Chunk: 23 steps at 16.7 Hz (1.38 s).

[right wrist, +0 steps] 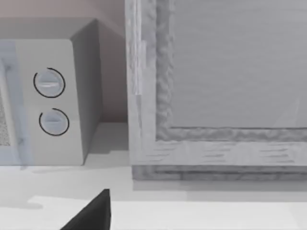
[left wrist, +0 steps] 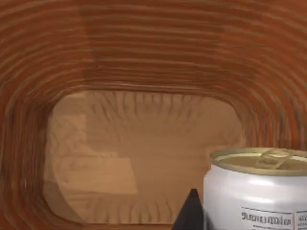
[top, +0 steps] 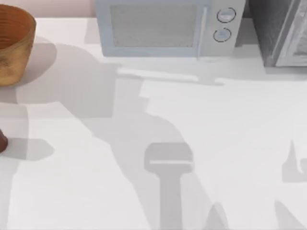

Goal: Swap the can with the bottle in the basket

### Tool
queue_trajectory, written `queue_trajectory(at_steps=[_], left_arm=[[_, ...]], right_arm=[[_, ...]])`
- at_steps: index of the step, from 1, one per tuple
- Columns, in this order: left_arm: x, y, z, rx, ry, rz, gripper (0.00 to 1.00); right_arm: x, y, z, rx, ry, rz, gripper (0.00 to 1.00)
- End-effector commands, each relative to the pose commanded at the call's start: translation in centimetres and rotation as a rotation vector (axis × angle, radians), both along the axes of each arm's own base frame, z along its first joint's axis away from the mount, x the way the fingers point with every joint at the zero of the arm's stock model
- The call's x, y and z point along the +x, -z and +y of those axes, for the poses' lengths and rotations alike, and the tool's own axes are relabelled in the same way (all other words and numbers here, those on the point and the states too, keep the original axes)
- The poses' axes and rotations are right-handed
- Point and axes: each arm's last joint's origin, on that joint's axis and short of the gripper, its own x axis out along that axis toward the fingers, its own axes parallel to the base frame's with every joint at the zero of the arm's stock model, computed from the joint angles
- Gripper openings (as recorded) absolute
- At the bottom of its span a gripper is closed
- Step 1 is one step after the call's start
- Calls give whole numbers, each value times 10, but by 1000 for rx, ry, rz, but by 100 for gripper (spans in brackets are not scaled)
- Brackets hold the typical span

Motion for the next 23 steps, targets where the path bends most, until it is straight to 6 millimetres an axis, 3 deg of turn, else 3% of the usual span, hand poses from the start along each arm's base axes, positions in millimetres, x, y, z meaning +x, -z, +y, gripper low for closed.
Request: queue_trajectory(at_steps=[4,6,8,12,15,19,23], left_arm=[[-86,-61,-34,72,-24,-242,0],[-138,-74,-51,98,-35,-369,0],[-190,-72,-65,116,-46,-491,0],[-276,-33,-83,130,-63,-708,0],[-314,14,-91,128,-69,-833,0],[-334,71,-95,119,-68,-944,0],[-336,101,-97,113,-62,-994,0]], right_arm=[[0,0,0,0,0,0,100],[0,0,0,0,0,0,100],[0,0,0,0,0,0,100],[0,0,0,0,0,0,100],[0,0,0,0,0,0,100],[0,0,0,0,0,0,100],[0,0,0,0,0,0,100]])
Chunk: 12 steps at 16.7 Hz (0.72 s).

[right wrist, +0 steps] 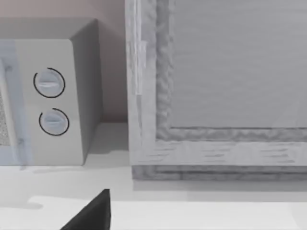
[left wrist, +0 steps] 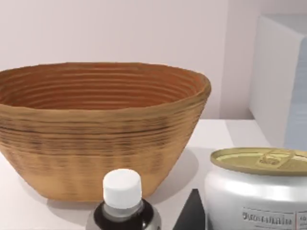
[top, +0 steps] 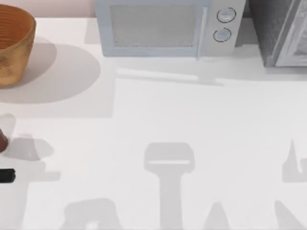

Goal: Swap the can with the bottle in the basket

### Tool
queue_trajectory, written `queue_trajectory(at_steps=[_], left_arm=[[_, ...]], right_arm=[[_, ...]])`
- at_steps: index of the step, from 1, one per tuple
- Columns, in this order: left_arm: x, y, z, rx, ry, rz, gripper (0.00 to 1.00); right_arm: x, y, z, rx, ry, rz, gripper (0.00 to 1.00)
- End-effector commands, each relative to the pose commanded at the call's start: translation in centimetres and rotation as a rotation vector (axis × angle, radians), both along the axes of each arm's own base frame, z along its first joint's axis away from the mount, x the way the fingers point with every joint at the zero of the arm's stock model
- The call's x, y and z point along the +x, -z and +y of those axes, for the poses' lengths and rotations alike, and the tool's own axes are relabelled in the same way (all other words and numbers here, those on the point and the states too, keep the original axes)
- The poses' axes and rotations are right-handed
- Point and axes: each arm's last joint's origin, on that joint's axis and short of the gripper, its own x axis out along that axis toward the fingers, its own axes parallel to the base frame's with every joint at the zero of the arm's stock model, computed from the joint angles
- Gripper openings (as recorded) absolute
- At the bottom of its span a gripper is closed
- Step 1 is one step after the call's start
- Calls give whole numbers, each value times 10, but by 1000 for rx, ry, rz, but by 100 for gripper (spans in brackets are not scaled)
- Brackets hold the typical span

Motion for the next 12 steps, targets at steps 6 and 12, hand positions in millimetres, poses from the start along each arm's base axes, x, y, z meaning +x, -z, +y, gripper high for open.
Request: queue_trajectory(at_steps=[6,12], left_arm=[[0,3,0,2,-2,3,0],[7,13,0,-2,18,115,0]], right_arm=[[0,0,0,0,0,0,100],[0,0,0,0,0,0,100]])
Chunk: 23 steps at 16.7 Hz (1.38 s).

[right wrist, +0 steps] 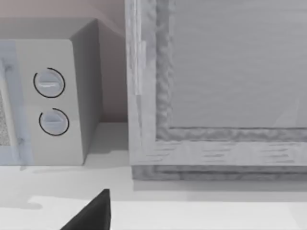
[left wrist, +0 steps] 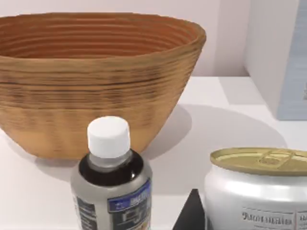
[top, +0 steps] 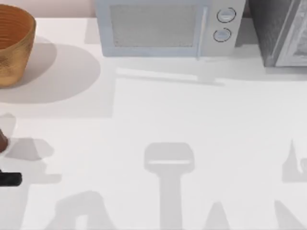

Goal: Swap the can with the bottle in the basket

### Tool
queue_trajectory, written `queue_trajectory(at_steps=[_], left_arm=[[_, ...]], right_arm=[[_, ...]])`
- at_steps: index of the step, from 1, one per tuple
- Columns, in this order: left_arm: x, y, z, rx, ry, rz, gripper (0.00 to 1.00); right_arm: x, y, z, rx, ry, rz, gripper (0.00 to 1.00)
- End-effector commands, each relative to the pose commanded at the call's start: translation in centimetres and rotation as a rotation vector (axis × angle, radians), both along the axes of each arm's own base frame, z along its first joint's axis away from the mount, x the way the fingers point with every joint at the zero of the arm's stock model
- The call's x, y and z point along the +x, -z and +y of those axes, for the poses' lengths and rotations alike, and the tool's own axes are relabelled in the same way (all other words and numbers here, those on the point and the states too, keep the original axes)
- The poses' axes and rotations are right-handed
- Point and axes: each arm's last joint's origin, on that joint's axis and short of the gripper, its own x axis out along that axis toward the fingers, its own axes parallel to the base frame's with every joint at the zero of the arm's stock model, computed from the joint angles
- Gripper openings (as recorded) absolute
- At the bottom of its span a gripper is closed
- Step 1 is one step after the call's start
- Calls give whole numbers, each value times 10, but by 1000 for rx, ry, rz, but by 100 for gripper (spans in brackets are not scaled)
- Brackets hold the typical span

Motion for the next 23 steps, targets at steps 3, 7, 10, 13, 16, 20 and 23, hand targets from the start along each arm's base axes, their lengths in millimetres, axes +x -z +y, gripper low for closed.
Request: queue_trajectory(at_steps=[3,7,10,13,16,20,23], left_arm=[[7,0,-2,-6,49,72,0],[25,-16,-8,-15,168,111,0],[48,-35,-16,-24,289,102,0],[79,-52,-27,-33,430,74,0],[116,-62,-41,-41,581,39,0],[169,-59,-64,-53,788,-9,0],[206,-45,-84,-59,943,-43,0]], right_arm=[[0,0,0,0,0,0,100],[0,0,0,0,0,0,100],[0,0,0,0,0,0,100],[0,0,0,0,0,0,100],[0,0,0,0,0,0,100],[0,0,0,0,0,0,100],[0,0,0,0,0,0,100]])
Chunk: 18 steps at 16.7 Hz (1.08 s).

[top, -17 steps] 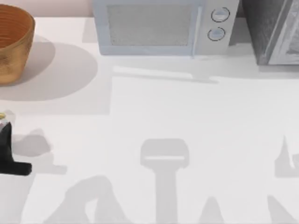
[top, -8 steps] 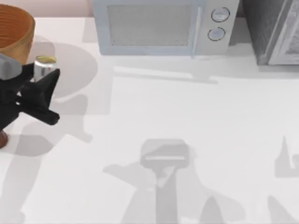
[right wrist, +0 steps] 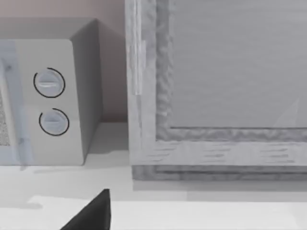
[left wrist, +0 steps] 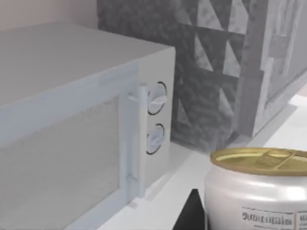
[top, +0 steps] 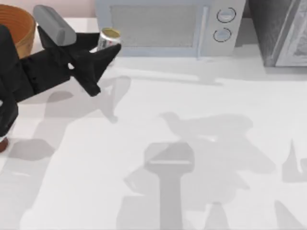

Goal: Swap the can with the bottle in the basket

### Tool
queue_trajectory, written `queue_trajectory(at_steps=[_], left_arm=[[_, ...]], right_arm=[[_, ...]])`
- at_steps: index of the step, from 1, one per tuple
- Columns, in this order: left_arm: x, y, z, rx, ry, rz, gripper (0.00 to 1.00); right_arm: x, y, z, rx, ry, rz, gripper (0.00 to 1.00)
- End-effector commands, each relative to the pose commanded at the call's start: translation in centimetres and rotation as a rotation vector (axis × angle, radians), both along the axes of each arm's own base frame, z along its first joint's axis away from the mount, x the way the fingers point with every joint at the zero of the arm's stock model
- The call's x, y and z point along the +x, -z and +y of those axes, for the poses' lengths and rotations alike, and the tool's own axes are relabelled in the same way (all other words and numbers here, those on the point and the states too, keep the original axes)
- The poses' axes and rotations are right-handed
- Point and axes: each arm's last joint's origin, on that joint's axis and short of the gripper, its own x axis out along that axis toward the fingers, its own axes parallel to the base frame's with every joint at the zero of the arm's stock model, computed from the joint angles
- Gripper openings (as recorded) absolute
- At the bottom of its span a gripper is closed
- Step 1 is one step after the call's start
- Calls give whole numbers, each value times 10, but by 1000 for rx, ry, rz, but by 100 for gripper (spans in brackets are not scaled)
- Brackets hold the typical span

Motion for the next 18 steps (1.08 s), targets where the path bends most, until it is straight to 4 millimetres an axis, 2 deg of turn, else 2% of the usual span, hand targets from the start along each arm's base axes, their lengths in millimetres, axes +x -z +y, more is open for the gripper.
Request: queue_trajectory(at_steps=[4,8,14,18], left_arm=[[40,34,-26,-19,192,-39,0],[65,77,-49,-31,359,-66,0],[79,142,-70,-40,548,-65,0],[79,171,-76,-43,617,-52,0]], right_arm=[[0,0,0,0,0,0,100],[0,0,0,0,0,0,100],[0,0,0,0,0,0,100],[0,0,0,0,0,0,100]])
